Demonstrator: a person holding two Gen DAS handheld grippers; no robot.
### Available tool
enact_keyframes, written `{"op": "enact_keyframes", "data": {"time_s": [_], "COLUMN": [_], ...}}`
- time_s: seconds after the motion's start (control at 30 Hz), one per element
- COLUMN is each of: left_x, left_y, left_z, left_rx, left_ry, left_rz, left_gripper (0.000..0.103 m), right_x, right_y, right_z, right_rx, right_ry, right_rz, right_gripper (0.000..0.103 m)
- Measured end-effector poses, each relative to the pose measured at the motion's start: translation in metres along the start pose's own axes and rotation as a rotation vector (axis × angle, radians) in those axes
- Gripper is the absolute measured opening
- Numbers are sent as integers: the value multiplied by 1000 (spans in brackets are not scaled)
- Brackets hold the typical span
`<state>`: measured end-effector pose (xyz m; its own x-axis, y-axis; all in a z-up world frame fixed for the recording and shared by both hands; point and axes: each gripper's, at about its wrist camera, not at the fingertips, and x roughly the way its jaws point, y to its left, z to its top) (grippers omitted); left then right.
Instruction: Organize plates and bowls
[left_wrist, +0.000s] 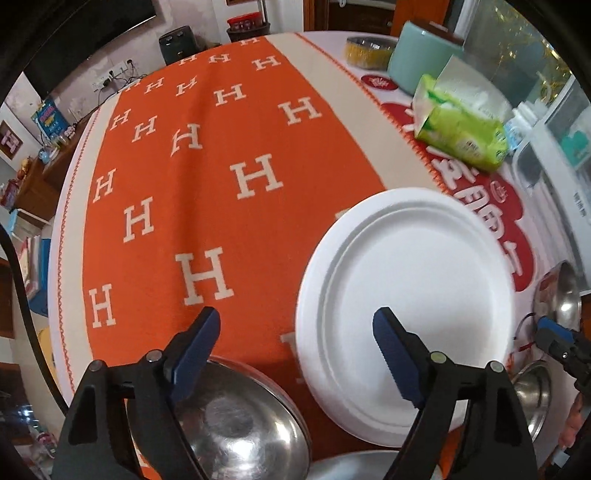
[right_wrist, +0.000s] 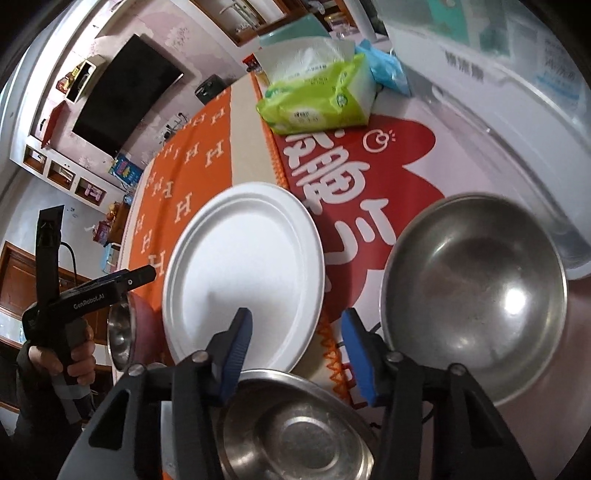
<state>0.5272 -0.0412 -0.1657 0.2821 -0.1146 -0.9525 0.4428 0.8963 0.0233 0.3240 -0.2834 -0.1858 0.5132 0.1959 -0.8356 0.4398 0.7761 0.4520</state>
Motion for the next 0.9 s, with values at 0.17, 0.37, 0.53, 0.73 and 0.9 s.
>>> {"op": "enact_keyframes", "data": {"time_s": [0.17, 0.37, 0.53, 0.73, 0.9], "left_x": [19, 33, 43, 51, 54], "left_y": [-4, -4, -8, -10, -11], "left_z": [2, 3, 5, 6, 7], "left_rx": [22, 25, 29, 18, 5], "left_ry": [47, 67, 85, 98, 98], "left_rz": [17, 24, 20, 12, -17], "left_gripper": [76, 66, 55, 50, 46], "right_x": [8, 18, 28, 33, 35], "right_y": [2, 7, 12, 13, 13], "right_z": [2, 8, 13, 13, 14], "right_rx": [-20, -42, -62, -77, -95], "right_ry": [8, 27, 46, 43, 41], "right_rz": [2, 9, -27, -57, -77], "right_gripper": [42, 38, 33, 31, 28]}}
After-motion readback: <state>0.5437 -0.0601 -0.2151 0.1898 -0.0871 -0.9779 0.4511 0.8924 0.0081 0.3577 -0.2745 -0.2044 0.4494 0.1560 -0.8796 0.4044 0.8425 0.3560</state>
